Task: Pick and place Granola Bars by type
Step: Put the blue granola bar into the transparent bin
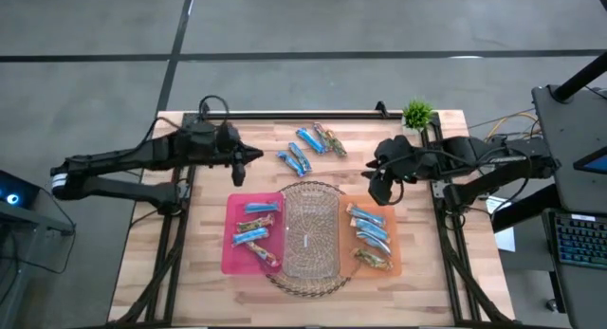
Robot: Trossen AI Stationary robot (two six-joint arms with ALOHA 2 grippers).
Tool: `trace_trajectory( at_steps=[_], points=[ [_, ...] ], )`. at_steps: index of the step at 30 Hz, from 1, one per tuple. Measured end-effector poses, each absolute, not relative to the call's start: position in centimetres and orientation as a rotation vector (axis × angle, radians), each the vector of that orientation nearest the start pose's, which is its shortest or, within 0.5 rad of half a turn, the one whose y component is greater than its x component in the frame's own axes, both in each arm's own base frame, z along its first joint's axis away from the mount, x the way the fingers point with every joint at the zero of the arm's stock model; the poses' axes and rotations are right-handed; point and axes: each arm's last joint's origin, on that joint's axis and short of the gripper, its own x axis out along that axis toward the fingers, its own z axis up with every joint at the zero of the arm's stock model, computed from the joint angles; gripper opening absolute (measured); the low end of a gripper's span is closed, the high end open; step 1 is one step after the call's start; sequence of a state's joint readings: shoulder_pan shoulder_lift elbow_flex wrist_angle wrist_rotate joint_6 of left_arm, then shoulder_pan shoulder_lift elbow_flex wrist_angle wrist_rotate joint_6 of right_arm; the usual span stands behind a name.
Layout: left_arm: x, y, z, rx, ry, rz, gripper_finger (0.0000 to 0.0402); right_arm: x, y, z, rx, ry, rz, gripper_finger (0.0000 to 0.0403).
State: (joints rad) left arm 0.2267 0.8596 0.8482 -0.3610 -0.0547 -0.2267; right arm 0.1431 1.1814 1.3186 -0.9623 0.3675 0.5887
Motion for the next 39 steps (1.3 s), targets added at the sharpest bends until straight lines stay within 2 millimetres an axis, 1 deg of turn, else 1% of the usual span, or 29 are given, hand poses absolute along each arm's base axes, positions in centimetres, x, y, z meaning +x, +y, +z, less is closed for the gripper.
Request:
trace_trajectory(
  at_steps=[3, 6, 11, 13, 15, 17, 21, 25, 28, 32, 34, 39],
  points=[
    [18.8, 4.7, 34.0, -0.196, 0.406, 0.32, 0.003, 21.9, 2.0, 37.0, 0.354, 0.71, -0.448, 0.0136],
    [19.8, 5.4, 35.3, -0.142, 0.475, 0.329, 0.0073, 22.0, 2.0, 36.9, 0.354, 0.714, -0.447, 0.014],
    [21.4, 6.9, 36.9, -0.068, 0.594, 0.346, 0.0155, 22.1, 2.1, 36.8, 0.399, 0.725, -0.427, 0.0145],
    [22.0, 7.6, 37.4, -0.022, 0.649, 0.343, 0.0181, 22.1, 2.2, 36.8, 0.411, 0.731, -0.411, 0.0146],
    [22.8, 8.2, 37.7, 0.018, 0.703, 0.332, 0.0198, 22.1, 2.2, 36.8, 0.414, 0.733, -0.407, 0.0145],
    [23.5, 8.8, 37.8, 0.047, 0.751, 0.31, 0.0206, 22.1, 2.2, 36.8, 0.422, 0.737, -0.396, 0.0143],
    [24.9, 9.6, 37.9, 0.092, 0.817, 0.268, 0.0209, 22.0, 2.1, 36.8, 0.43, 0.74, -0.395, 0.0134],
    [26.2, 10.4, 37.4, 0.119, 0.868, 0.214, 0.0209, 22.0, 1.7, 37.2, 0.461, 0.744, -0.378, 0.0112],
    [26.8, 11.0, 36.9, 0.123, 0.892, 0.173, 0.0209, 22.0, 1.3, 38.0, 0.476, 0.736, -0.333, 0.0077],
    [27.5, 11.8, 36.2, 0.133, 0.919, 0.148, 0.0209, 21.7, 0.8, 39.2, 0.444, 0.707, -0.314, 0.0021],
    [27.8, 12.1, 35.7, 0.135, 0.936, 0.135, 0.0209, 21.4, 0.5, 39.9, 0.437, 0.699, -0.315, 0.0013],
    [28.6, 12.6, 34.2, 0.14, 1.001, 0.089, 0.0209, 20.8, -0.2, 41.9, 0.457, 0.665, -0.279, 0.0013]
  ],
)
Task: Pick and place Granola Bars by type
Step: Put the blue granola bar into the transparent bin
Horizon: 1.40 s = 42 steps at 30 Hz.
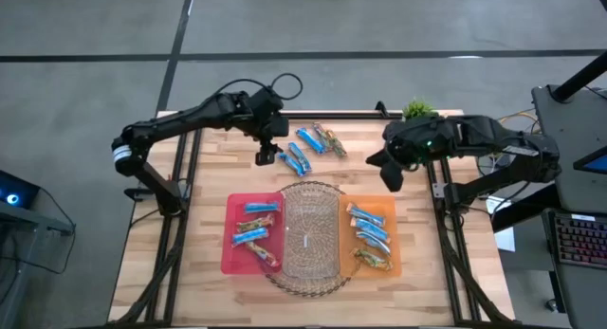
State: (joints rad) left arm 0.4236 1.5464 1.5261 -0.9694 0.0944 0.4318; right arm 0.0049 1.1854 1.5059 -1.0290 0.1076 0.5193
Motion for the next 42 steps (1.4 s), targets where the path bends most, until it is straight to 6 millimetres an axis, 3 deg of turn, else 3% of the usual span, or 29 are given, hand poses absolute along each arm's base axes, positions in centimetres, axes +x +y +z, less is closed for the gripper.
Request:
trace_trajectory(
  at_steps=[6, 11, 24, 31, 42],
  points=[
    [29.8, 13.1, 32.5, 0.197, 1.054, 0.032, 0.0209, 19.5, -0.9, 44.3, 0.458, 0.627, -0.286, 0.0013],
    [30.9, 13.7, 30.6, 0.281, 1.115, -0.053, 0.0209, 18.8, -1.4, 45.0, 0.463, 0.624, -0.31, 0.0013],
    [33.8, 15.3, 24.0, 0.451, 1.324, -0.2, 0.0209, 19.0, -1.5, 44.1, 0.491, 0.676, -0.294, 0.0013],
    [34.7, 15.7, 22.0, 0.553, 1.337, -0.323, 0.0209, 19.1, -1.5, 44.0, 0.498, 0.679, -0.294, 0.0013],
    [36.0, 16.3, 19.6, 0.571, 1.328, -0.331, 0.0209, 19.1, -1.4, 44.0, 0.518, 0.684, -0.278, 0.0013]
  ],
)
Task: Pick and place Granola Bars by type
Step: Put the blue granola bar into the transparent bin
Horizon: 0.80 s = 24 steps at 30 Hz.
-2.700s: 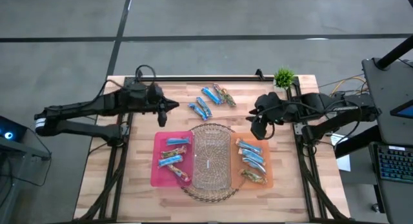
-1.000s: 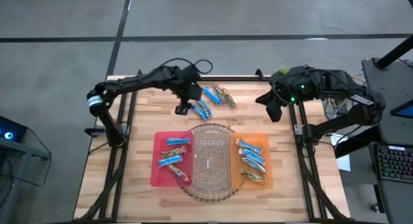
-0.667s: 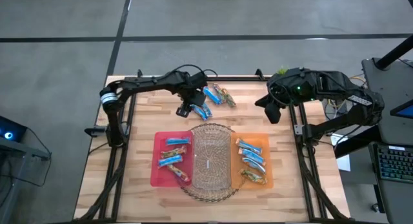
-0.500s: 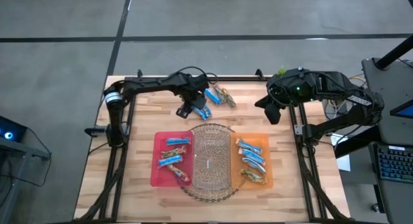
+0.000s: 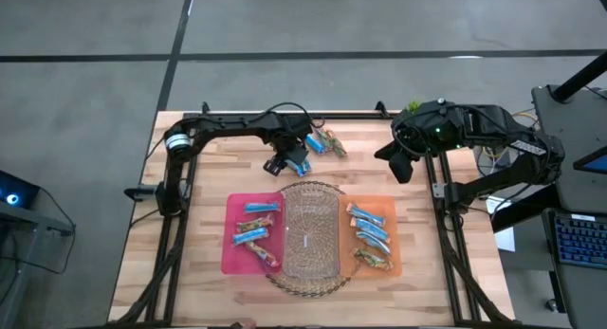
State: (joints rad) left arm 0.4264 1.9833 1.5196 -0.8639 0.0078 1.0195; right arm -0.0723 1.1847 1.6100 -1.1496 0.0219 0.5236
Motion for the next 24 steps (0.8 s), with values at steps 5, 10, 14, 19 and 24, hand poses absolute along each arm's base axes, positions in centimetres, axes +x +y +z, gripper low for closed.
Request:
trace_trajectory(
  at_steps=[5, 10, 14, 19, 24],
  points=[
    [36.0, 16.4, 19.1, 0.569, 1.334, -0.334, 0.0209, 19.1, -1.5, 44.0, 0.514, 0.685, -0.278, 0.0013],
    [36.1, 16.7, 18.5, 0.559, 1.341, -0.334, 0.0209, 19.1, -1.5, 44.0, 0.51, 0.685, -0.278, 0.0013],
    [36.2, 17.0, 17.9, 0.56, 1.339, -0.331, 0.0209, 19.1, -1.5, 44.0, 0.51, 0.685, -0.279, 0.0013],
    [36.2, 17.1, 17.6, 0.552, 1.331, -0.325, 0.0209, 19.1, -1.5, 44.0, 0.506, 0.685, -0.278, 0.0013],
    [35.9, 17.0, 16.9, 0.543, 1.344, -0.334, 0.0209, 19.1, -1.5, 44.0, 0.505, 0.685, -0.279, 0.0013]
  ],
)
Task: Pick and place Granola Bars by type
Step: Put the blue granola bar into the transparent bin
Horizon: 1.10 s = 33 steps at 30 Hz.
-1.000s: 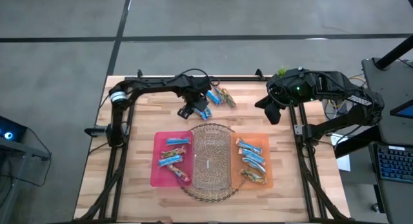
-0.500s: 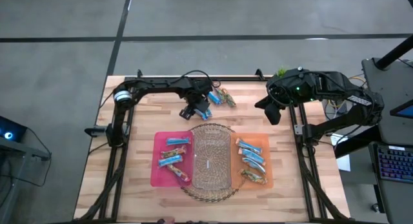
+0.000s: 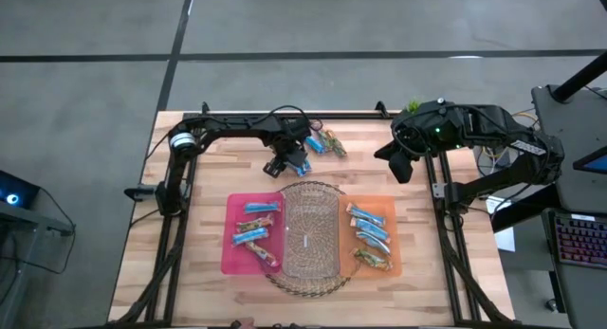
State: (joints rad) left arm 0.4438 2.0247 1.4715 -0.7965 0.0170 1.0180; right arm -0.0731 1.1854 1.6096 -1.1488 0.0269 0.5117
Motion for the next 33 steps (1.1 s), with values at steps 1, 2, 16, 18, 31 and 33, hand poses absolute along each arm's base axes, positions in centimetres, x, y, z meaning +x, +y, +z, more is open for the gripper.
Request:
trace_trajectory(
  at_steps=[1, 2, 16, 18, 31, 33],
  points=[
    [35.77, 16.95, 16.71, 0.541, 1.348, -0.338, 0.0209, 19.12, -1.48, 43.96, 0.505, 0.685, -0.279, 0.0013],
    [35.68, 16.91, 16.56, 0.539, 1.352, -0.342, 0.0209, 19.12, -1.48, 43.96, 0.505, 0.685, -0.279, 0.0013],
    [35.38, 16.74, 16.06, 0.495, 1.364, -0.318, 0.0195, 19.13, -1.47, 43.96, 0.501, 0.684, -0.279, 0.0013],
    [35.35, 16.73, 16.05, 0.49, 1.366, -0.317, 0.0183, 19.13, -1.47, 43.96, 0.5, 0.684, -0.278, 0.0013],
    [35.09, 16.54, 15.98, 0.471, 1.391, -0.336, 0.0093, 19.13, -1.47, 43.96, 0.487, 0.686, -0.273, 0.0013],
    [35.02, 16.49, 15.98, 0.467, 1.397, -0.34, 0.0087, 19.13, -1.47, 43.96, 0.487, 0.686, -0.273, 0.0013]
  ],
)
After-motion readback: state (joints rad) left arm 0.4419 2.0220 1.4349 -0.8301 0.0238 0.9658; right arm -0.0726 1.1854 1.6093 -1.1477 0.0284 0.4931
